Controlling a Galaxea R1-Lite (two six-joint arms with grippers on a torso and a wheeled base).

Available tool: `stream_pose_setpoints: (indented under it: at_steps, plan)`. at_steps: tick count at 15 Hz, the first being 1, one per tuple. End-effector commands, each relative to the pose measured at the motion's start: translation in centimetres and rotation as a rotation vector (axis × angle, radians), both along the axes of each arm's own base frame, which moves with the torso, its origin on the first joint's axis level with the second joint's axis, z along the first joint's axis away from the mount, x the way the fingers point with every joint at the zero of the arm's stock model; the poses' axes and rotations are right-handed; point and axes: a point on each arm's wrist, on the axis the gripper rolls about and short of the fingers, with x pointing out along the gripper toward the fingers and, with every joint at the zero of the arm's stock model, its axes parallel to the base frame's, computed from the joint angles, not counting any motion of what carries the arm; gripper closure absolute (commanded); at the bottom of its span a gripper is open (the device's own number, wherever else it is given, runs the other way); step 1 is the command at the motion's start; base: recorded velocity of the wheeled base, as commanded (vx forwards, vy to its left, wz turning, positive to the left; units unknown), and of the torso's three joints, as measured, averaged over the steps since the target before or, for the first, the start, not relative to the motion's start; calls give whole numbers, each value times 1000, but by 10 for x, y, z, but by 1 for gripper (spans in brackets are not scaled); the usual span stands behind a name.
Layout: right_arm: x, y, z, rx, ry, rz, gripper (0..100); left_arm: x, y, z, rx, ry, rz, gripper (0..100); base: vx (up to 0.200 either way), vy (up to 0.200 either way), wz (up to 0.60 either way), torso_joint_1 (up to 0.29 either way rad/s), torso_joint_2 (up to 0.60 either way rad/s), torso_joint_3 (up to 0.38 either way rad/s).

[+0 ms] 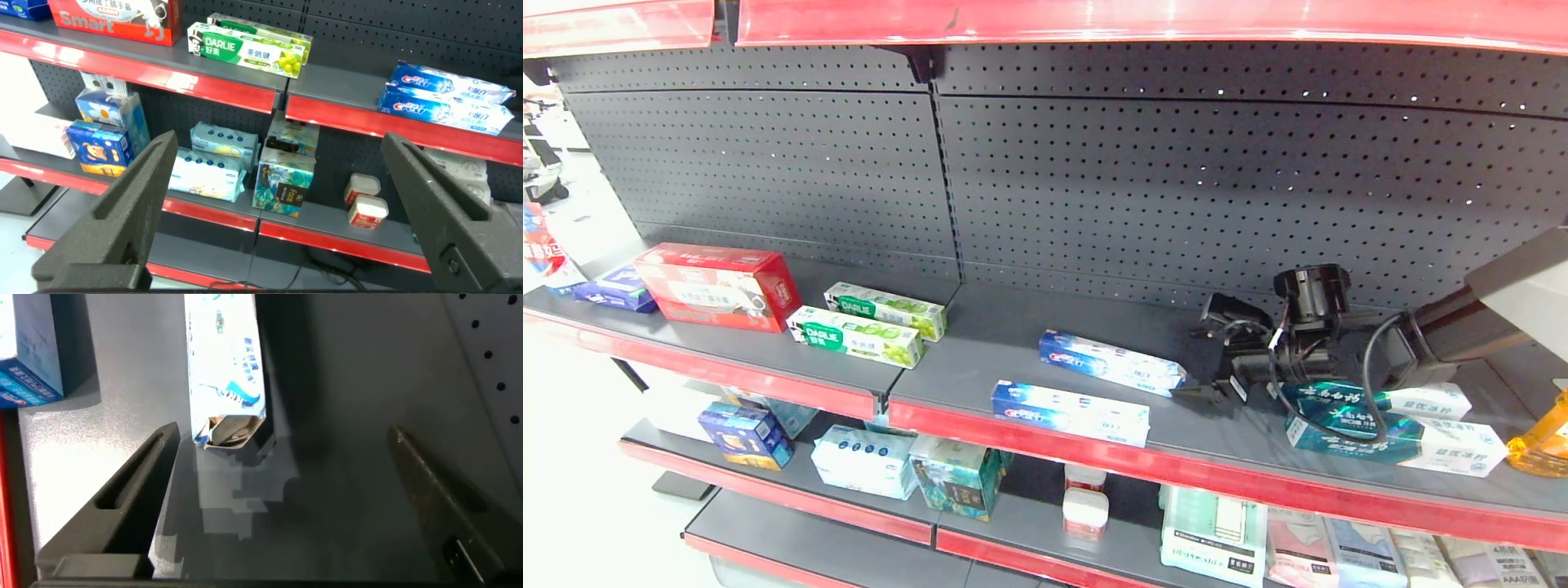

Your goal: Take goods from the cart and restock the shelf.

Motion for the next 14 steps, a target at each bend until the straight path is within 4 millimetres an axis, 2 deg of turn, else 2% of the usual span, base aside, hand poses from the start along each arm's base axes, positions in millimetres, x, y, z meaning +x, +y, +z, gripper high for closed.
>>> stream_pose_setpoints:
  at_steps: [1, 6, 14]
  plan:
    - [3, -3, -4, -11, 7, -20, 0, 0, 0, 0, 0, 1, 0, 0, 0, 0, 0, 0, 0, 0]
    - [7, -7, -4, -17, -2, -39, 0, 0, 0, 0, 0, 1, 0, 0, 0, 0, 0, 0, 0, 0]
    - [-2, -10, 4, -1, 14, -67, 0, 0, 0, 0, 0, 1, 0, 0, 0, 0, 0, 0, 0, 0]
